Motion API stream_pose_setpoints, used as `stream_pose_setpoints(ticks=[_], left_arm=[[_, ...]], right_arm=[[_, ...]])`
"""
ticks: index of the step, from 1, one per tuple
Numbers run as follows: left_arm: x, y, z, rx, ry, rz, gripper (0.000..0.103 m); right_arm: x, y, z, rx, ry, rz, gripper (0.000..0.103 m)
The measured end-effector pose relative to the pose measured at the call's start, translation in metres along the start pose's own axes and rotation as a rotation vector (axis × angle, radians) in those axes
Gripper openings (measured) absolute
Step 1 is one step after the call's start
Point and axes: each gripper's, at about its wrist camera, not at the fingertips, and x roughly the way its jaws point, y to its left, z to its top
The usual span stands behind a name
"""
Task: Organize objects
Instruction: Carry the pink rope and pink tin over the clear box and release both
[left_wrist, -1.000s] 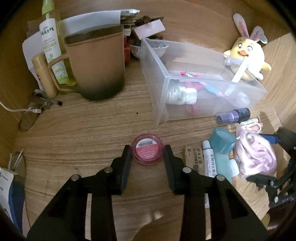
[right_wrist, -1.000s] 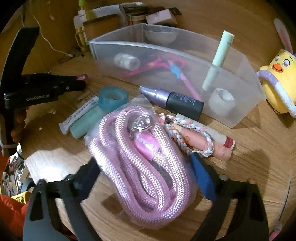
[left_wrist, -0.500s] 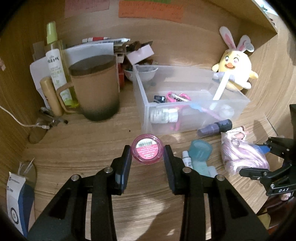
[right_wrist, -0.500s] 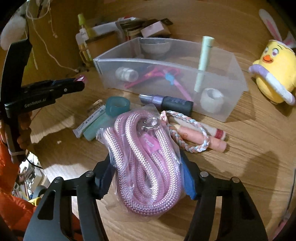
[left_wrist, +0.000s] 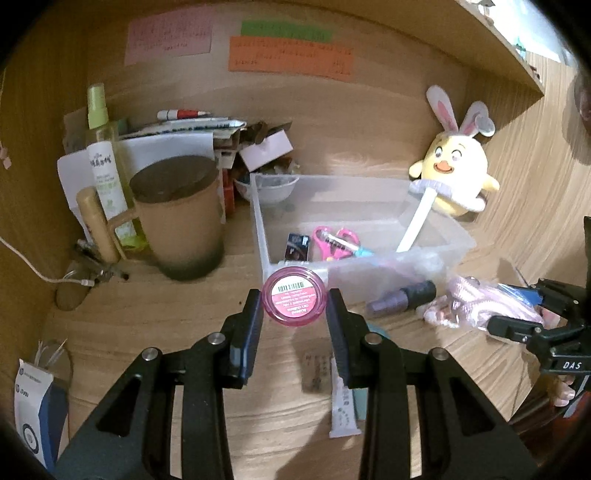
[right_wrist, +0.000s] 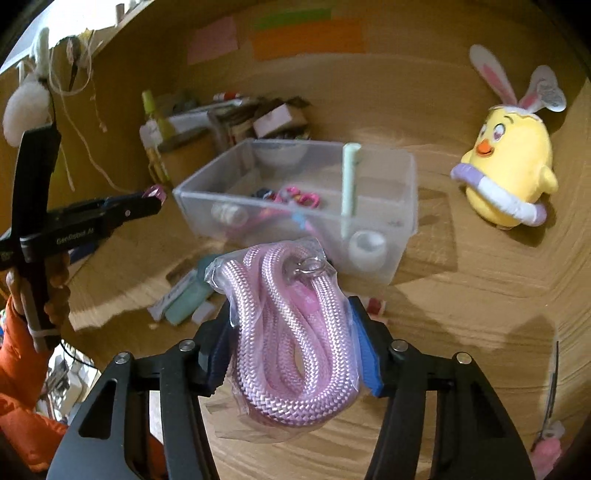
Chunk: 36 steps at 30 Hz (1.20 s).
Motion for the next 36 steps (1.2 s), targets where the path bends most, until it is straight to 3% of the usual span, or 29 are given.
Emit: stream_pose_setpoints(ticks=[5,12,20,29,36], left_arm=[[-0.001,-0.003,0.011,-0.009,-0.026,-0.009,0.035],[0.008,-0.003,0.023,-0.015,-0.029,0.006,0.035],[0.036,-0.002,0.033,-0.024,0.038,-0.02,0.035],[0.071,-0.011,0.039,0.001,0.11,-0.048,0.035],[0.081,-0.013,0.042,0.005,0.116,-0.042,0.035]], right_arm=[[-0.014,-0.011,0.011,0.021,-0.066,-0.036,0.053],[-0.016,-0.033,0.038,0.056,-0.137,-0.152,0.053],[0.024,-0.056,0.064,0.122,-0.073,-0.092,0.053],[0.065,-0.043,0.083,0.081,-0.011,-0.052,0.053],[0.094,-0.036,0.089,0.074,0.043,-0.043,0.052]])
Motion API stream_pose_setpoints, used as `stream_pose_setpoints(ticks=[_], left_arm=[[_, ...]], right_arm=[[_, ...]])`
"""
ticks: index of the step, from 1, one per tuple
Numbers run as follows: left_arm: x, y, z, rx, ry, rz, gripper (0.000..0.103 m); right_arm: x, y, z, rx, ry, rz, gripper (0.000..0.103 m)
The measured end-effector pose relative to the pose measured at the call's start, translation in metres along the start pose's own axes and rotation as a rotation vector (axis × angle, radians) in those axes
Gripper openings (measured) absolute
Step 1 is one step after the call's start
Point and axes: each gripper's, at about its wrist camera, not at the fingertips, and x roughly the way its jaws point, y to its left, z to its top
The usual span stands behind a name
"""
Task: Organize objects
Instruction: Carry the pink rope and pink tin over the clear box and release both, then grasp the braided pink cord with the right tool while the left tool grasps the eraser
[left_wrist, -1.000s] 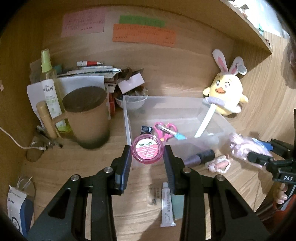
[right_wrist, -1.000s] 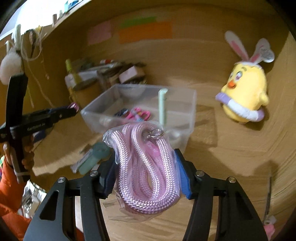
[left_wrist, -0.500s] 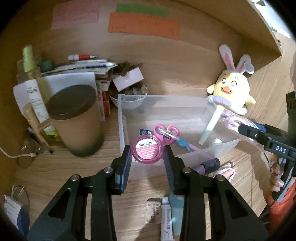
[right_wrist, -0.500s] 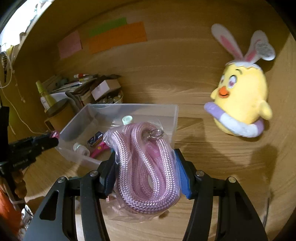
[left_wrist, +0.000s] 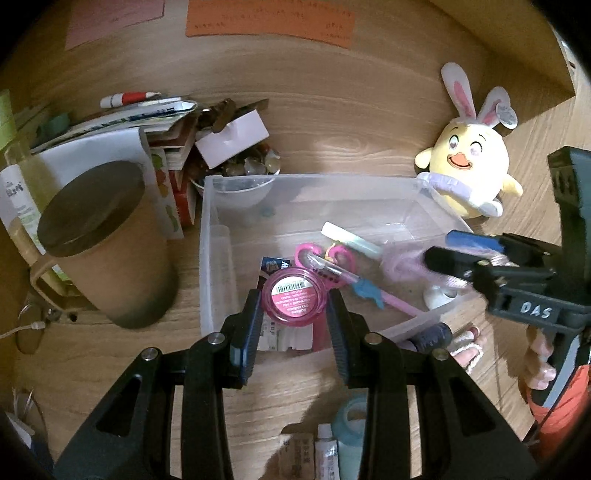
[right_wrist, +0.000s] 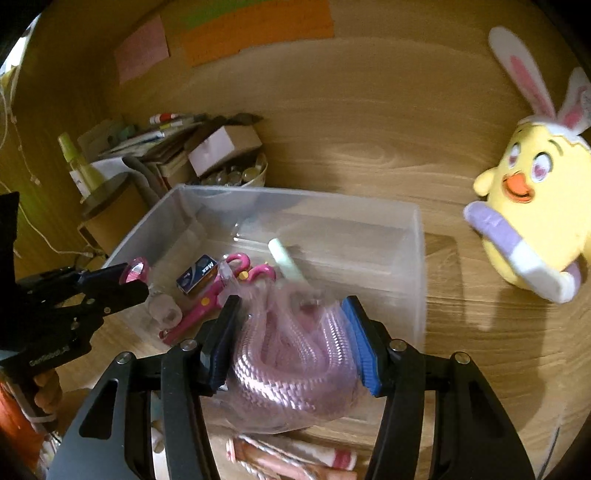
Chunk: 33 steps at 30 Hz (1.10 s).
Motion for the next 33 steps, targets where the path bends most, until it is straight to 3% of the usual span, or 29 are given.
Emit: stream_pose_setpoints(ticks=[5,7,9,14,18,22,25,33], left_arm=[[0.002,-0.003,0.001,0.012,0.013,-0.006,0.041],[-0.001,-0.005,0.001,0.012,0.007,-0.026,0.059],[-0.005,-0.007,0.0,0.014,-0.006,-0.029,0.067],[-0.017,-0.016,-0.005,0.06,-0.032,0.016,0.07],[-0.027,-0.016,-0.009,0.054,-0.049,0.024,0.083],[-0.041,-0.011,-0.016,0.055,-0.078,0.061,0.085],[-0.052,-0.006,-0.023,0.076,-0.1,0.097,0.092],[-0.057,0.01,-0.049,0.075,-0.062,0.139,0.092]], right_arm=[[0.001,0.004,0.001,-0.011,0.004,-0.018,0.053],[-0.003,0.003,0.0,-0.007,0.006,-0.024,0.054],[-0.008,0.002,0.0,-0.001,0.004,-0.015,0.057],[-0.027,0.001,-0.005,0.008,-0.024,0.006,0.069],[-0.043,0.008,-0.011,-0.021,-0.054,-0.029,0.075],[-0.057,0.012,-0.022,-0.047,-0.079,-0.044,0.082],[-0.066,0.012,-0.031,-0.06,-0.087,-0.046,0.082],[-0.071,0.002,-0.061,-0.054,-0.044,-0.096,0.083]])
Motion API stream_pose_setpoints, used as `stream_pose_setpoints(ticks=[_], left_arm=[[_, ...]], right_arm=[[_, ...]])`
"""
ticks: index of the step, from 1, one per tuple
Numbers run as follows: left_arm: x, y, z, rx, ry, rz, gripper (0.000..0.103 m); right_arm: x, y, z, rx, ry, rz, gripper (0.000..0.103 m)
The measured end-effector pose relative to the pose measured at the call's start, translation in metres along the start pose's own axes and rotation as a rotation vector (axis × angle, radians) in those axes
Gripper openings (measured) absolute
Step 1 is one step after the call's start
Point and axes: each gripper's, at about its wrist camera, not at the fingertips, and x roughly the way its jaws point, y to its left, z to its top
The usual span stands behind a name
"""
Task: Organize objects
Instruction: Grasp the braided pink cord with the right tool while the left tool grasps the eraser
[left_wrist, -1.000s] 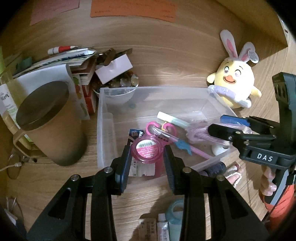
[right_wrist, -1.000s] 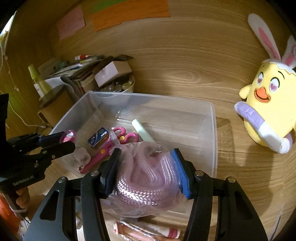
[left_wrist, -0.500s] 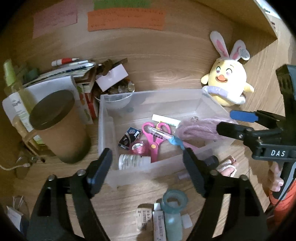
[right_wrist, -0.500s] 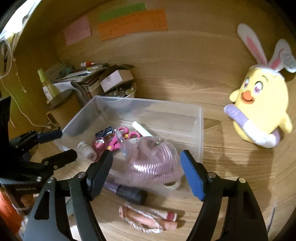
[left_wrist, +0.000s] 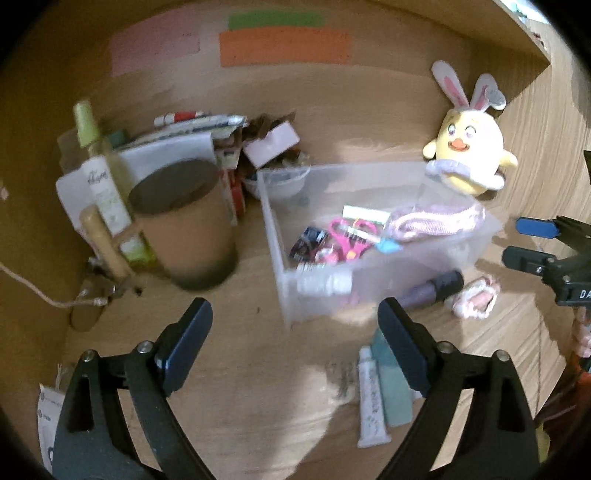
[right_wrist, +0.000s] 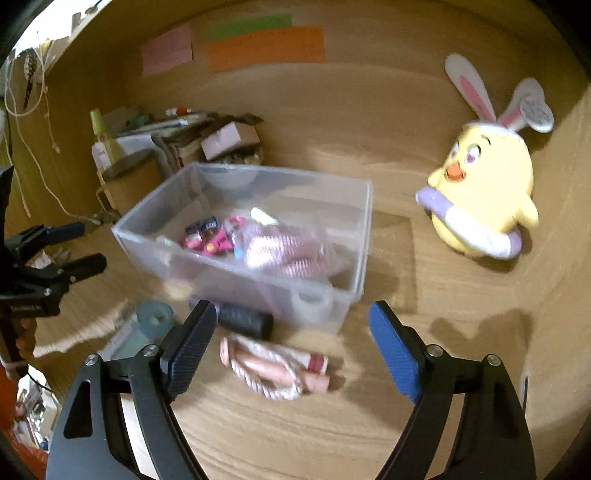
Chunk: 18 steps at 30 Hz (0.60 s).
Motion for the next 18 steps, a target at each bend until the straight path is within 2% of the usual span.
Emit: stream_pose_setpoints(ticks=[5,11,18], left_arm=[[0.012,0.003,-0.022,0.014,0.068,0.013,0.092],[0.022,0.007,-0.04,0.011,0.148,-0.013,0.092],[0.027,-0.001,-0.051,0.04,0.193,-0.041,0.092]], right_arm=[[0.013,-0.001,-0.019,0.01,0.06,-0.011,0.083],[0.032,0.008,-0.033,-0.011,0.127,0.015,0.083],[0.044,0.024,-0.037,-0.06,0.144,0.018,0.083]])
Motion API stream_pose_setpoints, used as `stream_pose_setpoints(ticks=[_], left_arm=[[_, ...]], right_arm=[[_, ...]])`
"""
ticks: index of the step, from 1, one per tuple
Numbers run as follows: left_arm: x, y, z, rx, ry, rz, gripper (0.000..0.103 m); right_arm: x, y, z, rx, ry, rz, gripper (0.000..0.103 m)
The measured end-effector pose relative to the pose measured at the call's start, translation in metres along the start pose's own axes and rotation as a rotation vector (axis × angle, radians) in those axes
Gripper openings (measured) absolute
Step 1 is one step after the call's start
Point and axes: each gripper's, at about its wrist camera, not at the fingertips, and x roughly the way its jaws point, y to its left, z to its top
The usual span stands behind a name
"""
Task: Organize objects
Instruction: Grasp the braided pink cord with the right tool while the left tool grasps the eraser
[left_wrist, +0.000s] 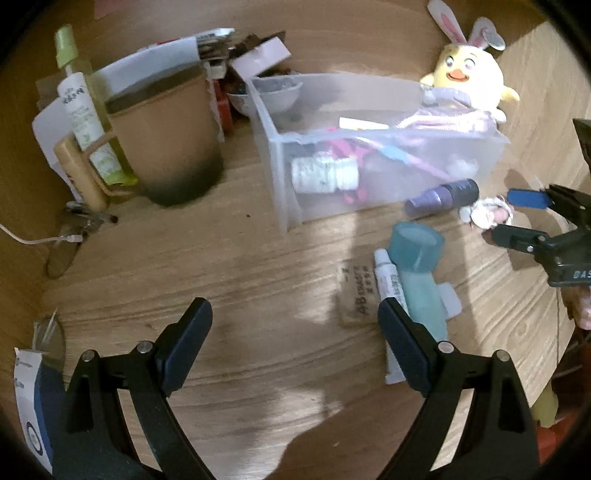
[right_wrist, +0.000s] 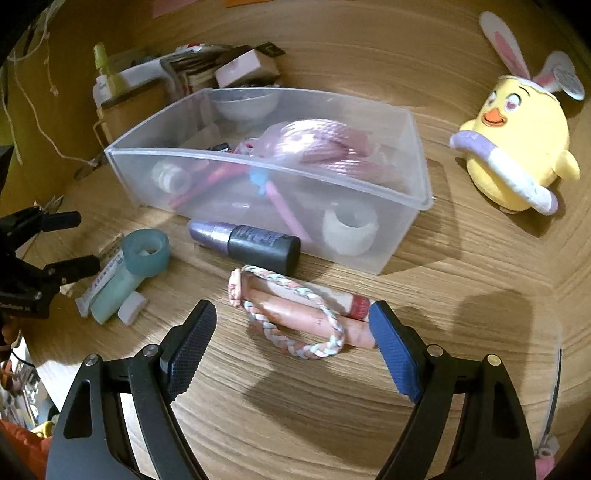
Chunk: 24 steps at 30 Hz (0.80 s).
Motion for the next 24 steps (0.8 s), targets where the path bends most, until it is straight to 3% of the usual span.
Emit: stream_pose_setpoints(ticks=[3,8,12,14,17,19,24], left_arm=[[0.0,-0.004,-0.001,0.012,-0.005,-0.013,0.091],[0.009,-0.01,0.001,0.023,0.021,-0.03,0.066],[0.007,-0.008,0.001,0.0,0.009,-0.033,0.052],[0.006,-0.006,0.001,-0.01,0.006,-0.027,0.045],[0.006,-0.004,0.003,-0.024,0.002,-0.034,0.032],[0.006,-0.003,0.004,-0.032,0.001,-0.046,0.023],[0.007,-0.004,0.007,-0.039,-0.014,-0.053,0.023]], right_arm=[[0.001,0.007,-0.001,-0.028,0.0,0.005,0.083],[0.001,0.018,-0.001,-0.062,-0.01,-0.008,0.08],[0.002,0.019,0.0,-0.071,-0.012,-0.021,0.06],[0.002,0.018,0.001,-0.064,-0.019,-0.018,0.058],[0.0,0.017,0.001,-0.06,-0.028,-0.003,0.047],[-0.002,0.019,0.001,-0.062,-0.032,0.009,0.034],[-0.007,0.021,0.001,-0.064,-0.037,0.026,0.012]])
